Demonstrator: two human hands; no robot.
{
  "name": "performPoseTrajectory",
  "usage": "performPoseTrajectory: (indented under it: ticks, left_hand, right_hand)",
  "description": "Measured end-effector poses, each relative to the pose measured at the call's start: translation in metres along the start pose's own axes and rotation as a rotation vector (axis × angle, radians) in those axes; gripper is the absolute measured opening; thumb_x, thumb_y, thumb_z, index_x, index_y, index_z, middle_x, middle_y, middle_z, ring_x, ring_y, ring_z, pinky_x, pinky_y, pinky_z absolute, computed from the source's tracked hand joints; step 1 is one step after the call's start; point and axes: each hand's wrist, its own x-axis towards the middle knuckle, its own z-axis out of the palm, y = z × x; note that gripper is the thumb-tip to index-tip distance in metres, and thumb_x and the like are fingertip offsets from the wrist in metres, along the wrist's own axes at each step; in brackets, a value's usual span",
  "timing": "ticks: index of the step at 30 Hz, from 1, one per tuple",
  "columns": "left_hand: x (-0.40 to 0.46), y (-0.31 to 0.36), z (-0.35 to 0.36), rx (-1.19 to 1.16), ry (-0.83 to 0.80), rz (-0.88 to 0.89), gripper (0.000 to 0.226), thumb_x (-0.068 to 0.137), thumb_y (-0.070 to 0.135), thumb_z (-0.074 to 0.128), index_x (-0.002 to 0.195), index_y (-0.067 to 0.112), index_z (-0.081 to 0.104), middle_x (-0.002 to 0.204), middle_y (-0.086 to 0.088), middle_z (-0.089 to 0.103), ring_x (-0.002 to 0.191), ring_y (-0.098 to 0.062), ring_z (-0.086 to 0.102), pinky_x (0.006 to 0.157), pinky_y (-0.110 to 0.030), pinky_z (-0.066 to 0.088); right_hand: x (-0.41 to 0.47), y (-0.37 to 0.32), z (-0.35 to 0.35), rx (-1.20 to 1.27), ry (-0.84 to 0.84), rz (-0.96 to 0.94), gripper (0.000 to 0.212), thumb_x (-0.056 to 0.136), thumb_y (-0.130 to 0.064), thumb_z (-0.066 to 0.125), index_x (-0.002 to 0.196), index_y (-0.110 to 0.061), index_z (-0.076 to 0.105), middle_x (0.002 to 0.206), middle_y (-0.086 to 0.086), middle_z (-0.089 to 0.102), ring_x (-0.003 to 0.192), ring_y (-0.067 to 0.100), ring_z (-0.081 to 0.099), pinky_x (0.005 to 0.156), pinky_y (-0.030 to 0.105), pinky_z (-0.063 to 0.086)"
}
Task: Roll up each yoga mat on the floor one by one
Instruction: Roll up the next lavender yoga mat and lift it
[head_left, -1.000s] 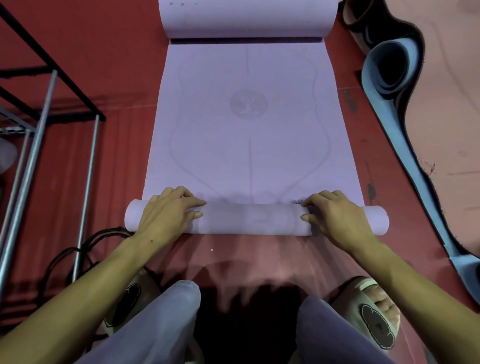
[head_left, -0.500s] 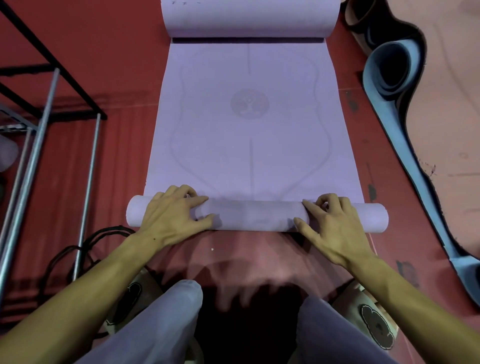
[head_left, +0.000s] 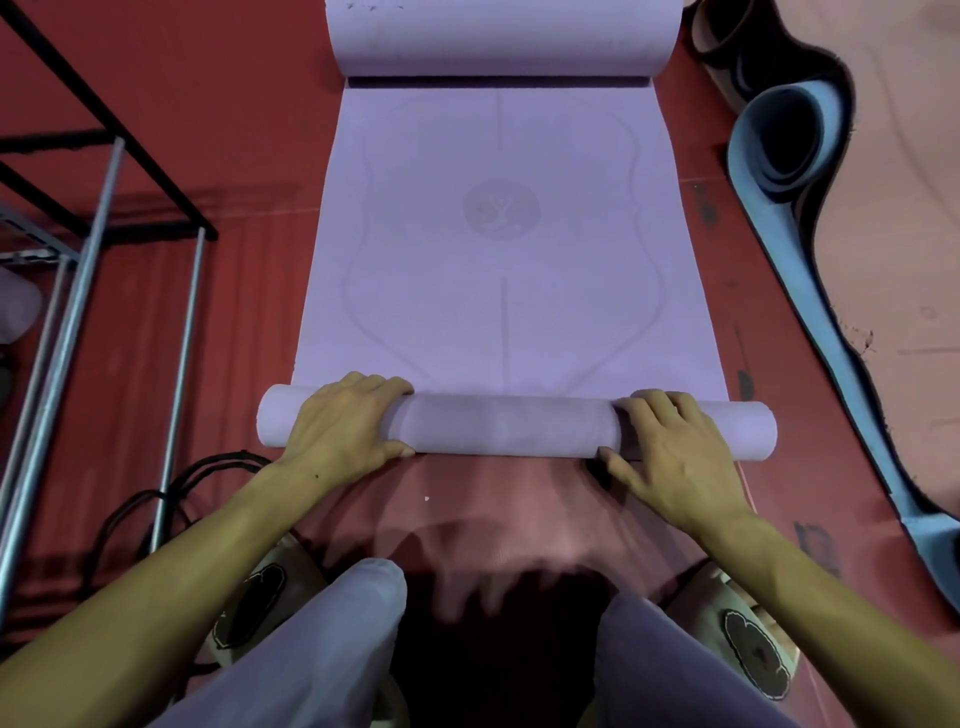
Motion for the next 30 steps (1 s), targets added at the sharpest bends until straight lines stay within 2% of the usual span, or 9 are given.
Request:
performPoseTrajectory:
  ticks: [4, 10, 15, 18, 21, 23, 26, 28, 30]
  left_hand:
    - [-0.001, -0.001, 0.001, -0.027, 0.035, 0.014, 0.063, 0.077, 0.061, 0.08, 0.132, 0.036, 0.063, 0.118, 0.015, 0.071, 0.107, -0.021, 0.062, 0.09, -0.038, 0.05]
    - [-0.002, 0.001, 0.003, -0.059, 0.059, 0.036, 0.064, 0.08, 0.054, 0.083, 0.136, 0.029, 0.063, 0.128, 0.009, 0.069, 0.116, -0.024, 0.062, 0.103, -0.041, 0.046]
    - [0.001, -0.001, -0.001, 0.045, 0.057, 0.033, 0.07, 0.077, 0.061, 0.082, 0.136, 0.029, 0.065, 0.129, -0.004, 0.058, 0.113, -0.031, 0.055, 0.091, -0.049, 0.049]
    - [0.0, 0.001, -0.002, 0.121, 0.123, 0.045, 0.069, 0.076, 0.062, 0.082, 0.135, 0.03, 0.066, 0.114, -0.002, 0.056, 0.099, -0.03, 0.055, 0.079, -0.045, 0.047]
    - [-0.001, 0.003, -0.002, 0.11, 0.148, 0.03, 0.066, 0.081, 0.059, 0.079, 0.137, 0.028, 0.062, 0.108, 0.002, 0.059, 0.097, -0.028, 0.059, 0.082, -0.044, 0.047]
    - [-0.004, 0.0, 0.001, 0.073, 0.179, 0.037, 0.061, 0.087, 0.059, 0.07, 0.136, 0.025, 0.06, 0.113, 0.002, 0.062, 0.103, -0.027, 0.06, 0.09, -0.044, 0.049]
    - [-0.006, -0.005, 0.006, 0.062, 0.19, 0.059, 0.066, 0.089, 0.064, 0.052, 0.139, 0.021, 0.061, 0.125, 0.0, 0.065, 0.116, -0.028, 0.061, 0.102, -0.048, 0.049]
    - [-0.005, -0.007, 0.006, 0.111, 0.178, 0.06, 0.071, 0.09, 0.067, 0.045, 0.142, 0.021, 0.061, 0.133, -0.003, 0.064, 0.121, -0.029, 0.06, 0.105, -0.051, 0.046]
    - [-0.004, -0.008, 0.004, 0.173, 0.196, 0.064, 0.071, 0.091, 0.069, 0.044, 0.142, 0.023, 0.062, 0.138, -0.01, 0.061, 0.122, -0.034, 0.057, 0.1, -0.053, 0.046]
  right_hand:
    - [-0.001, -0.004, 0.004, -0.014, 0.024, 0.015, 0.06, 0.093, -0.054, 0.056, 0.136, -0.013, 0.063, 0.133, 0.004, 0.063, 0.119, 0.034, 0.053, 0.105, 0.051, 0.046]
    - [0.001, -0.006, 0.003, -0.086, -0.001, 0.019, 0.057, 0.099, -0.054, 0.048, 0.14, -0.016, 0.06, 0.134, 0.003, 0.061, 0.119, 0.034, 0.052, 0.104, 0.049, 0.045]
    - [0.012, -0.006, -0.002, -0.096, -0.064, 0.049, 0.052, 0.096, -0.053, 0.059, 0.135, -0.019, 0.063, 0.13, 0.002, 0.061, 0.115, 0.032, 0.052, 0.097, 0.048, 0.048]
    - [0.014, -0.006, -0.002, -0.077, -0.037, 0.073, 0.05, 0.093, -0.05, 0.065, 0.131, -0.017, 0.065, 0.123, 0.009, 0.058, 0.105, 0.034, 0.05, 0.087, 0.049, 0.05]
    - [0.015, -0.005, -0.001, -0.087, -0.022, 0.062, 0.053, 0.095, -0.049, 0.063, 0.134, -0.014, 0.064, 0.118, 0.01, 0.06, 0.101, 0.033, 0.053, 0.083, 0.048, 0.051]
    - [0.017, -0.005, 0.0, -0.083, -0.007, 0.064, 0.052, 0.098, -0.049, 0.058, 0.136, -0.013, 0.062, 0.116, 0.009, 0.063, 0.101, 0.033, 0.056, 0.084, 0.048, 0.051]
    - [0.018, -0.004, 0.004, -0.042, 0.03, 0.08, 0.048, 0.099, -0.05, 0.05, 0.123, -0.009, 0.062, 0.111, 0.009, 0.067, 0.098, 0.033, 0.058, 0.088, 0.047, 0.05]
    - [0.017, -0.001, 0.006, -0.012, 0.039, 0.07, 0.051, 0.099, -0.052, 0.049, 0.123, -0.009, 0.063, 0.121, 0.011, 0.068, 0.108, 0.034, 0.059, 0.097, 0.047, 0.049]
    - [0.017, 0.002, 0.006, 0.0, 0.022, 0.062, 0.059, 0.099, -0.056, 0.05, 0.13, -0.008, 0.064, 0.133, 0.013, 0.066, 0.121, 0.035, 0.057, 0.107, 0.049, 0.047]
